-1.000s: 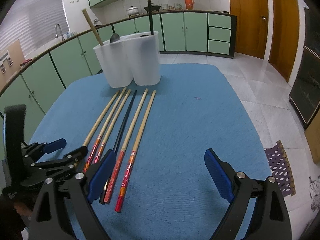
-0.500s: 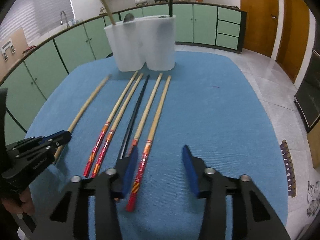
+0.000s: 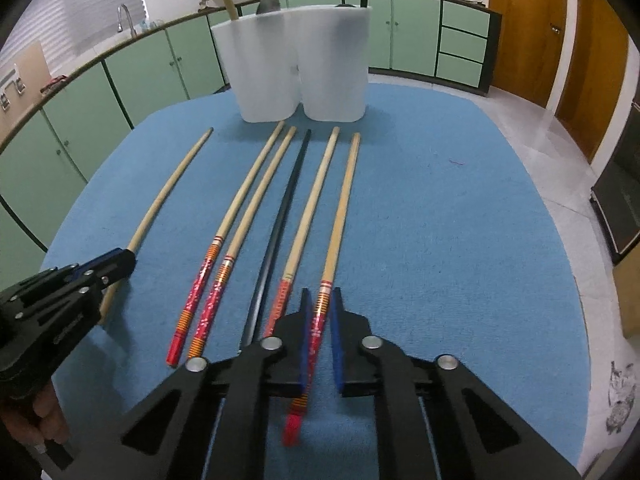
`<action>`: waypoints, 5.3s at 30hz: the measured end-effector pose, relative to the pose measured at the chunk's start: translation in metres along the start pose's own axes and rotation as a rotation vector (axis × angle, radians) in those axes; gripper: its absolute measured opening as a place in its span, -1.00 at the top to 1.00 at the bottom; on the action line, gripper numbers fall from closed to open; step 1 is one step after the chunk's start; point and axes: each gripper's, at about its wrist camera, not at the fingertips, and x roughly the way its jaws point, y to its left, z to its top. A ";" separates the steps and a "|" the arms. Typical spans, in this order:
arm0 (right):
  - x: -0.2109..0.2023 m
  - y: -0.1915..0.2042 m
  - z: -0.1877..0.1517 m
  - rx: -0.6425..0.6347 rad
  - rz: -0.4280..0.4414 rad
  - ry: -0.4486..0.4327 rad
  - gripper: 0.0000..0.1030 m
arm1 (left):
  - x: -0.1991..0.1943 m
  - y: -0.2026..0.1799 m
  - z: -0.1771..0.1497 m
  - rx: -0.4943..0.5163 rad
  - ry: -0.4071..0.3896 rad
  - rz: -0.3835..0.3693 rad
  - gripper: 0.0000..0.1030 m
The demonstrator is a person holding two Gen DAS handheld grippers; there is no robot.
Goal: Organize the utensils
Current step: 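Lift the red-patterned chopstick with the right gripper while the left gripper grasps a plain wooden chopstick, then lift both held chopsticks and carry them toward the white holder, then insert both chopsticks into the white holder while both grippers open to release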
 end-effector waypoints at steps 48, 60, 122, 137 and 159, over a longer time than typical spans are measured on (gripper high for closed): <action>-0.037 -0.031 -0.051 -0.025 -0.016 -0.069 0.64 | -0.023 0.021 -0.029 0.012 -0.010 -0.073 0.38; -0.036 -0.033 -0.050 -0.013 -0.014 -0.066 0.83 | -0.017 0.013 -0.025 0.000 -0.009 -0.057 0.83; -0.035 -0.063 -0.036 0.006 -0.053 -0.041 0.88 | -0.082 -0.004 0.002 0.074 -0.193 -0.047 0.88; -0.124 -0.068 0.031 -0.030 0.010 -0.122 0.89 | -0.137 0.001 0.057 0.083 -0.373 -0.070 0.88; -0.182 -0.045 0.147 -0.219 0.118 -0.243 0.89 | -0.162 0.005 0.126 0.087 -0.439 -0.179 0.89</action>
